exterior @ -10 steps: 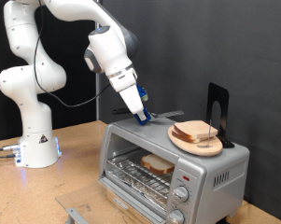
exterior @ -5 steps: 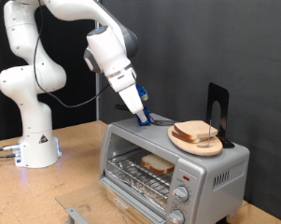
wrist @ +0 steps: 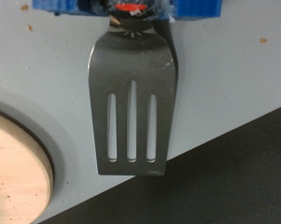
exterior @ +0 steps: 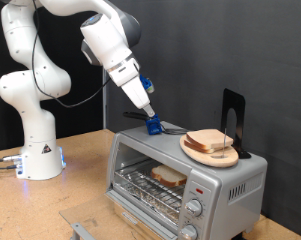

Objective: Make a piece of toast with the oven

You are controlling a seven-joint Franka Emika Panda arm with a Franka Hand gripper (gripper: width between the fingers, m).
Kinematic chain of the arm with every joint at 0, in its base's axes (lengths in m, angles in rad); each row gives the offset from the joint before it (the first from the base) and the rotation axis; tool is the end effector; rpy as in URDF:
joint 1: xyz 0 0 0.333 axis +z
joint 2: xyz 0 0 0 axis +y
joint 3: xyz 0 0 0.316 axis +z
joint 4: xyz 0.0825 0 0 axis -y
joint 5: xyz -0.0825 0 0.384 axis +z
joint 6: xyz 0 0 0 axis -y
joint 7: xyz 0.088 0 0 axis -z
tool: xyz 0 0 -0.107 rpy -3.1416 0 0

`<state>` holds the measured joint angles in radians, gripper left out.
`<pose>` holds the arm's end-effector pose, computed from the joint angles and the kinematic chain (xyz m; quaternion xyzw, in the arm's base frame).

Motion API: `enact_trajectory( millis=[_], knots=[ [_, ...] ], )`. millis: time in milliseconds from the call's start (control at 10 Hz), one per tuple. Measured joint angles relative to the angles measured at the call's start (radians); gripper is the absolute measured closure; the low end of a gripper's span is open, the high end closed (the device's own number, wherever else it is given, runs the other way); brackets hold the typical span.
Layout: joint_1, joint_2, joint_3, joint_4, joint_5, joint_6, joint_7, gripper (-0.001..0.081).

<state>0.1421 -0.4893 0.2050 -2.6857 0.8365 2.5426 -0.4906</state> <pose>0.3809 0.1264 0.4156 -0.9513 -0.1003 -0.1866 0.2238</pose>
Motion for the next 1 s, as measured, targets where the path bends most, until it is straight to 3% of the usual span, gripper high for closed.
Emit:
enact_trajectory(
  millis=[200,500,1000],
  knots=[
    [-0.001,-0.019,-0.037,-0.024,0.034,-0.001,-0.04,-0.0003],
    [-0.02,-0.129,-0.168,-0.092,0.041,-0.111,-0.117,-0.0003],
    [-0.152,-0.276,-0.318,-0.137,-0.089,-0.323,-0.176,-0.0003]
  ],
)
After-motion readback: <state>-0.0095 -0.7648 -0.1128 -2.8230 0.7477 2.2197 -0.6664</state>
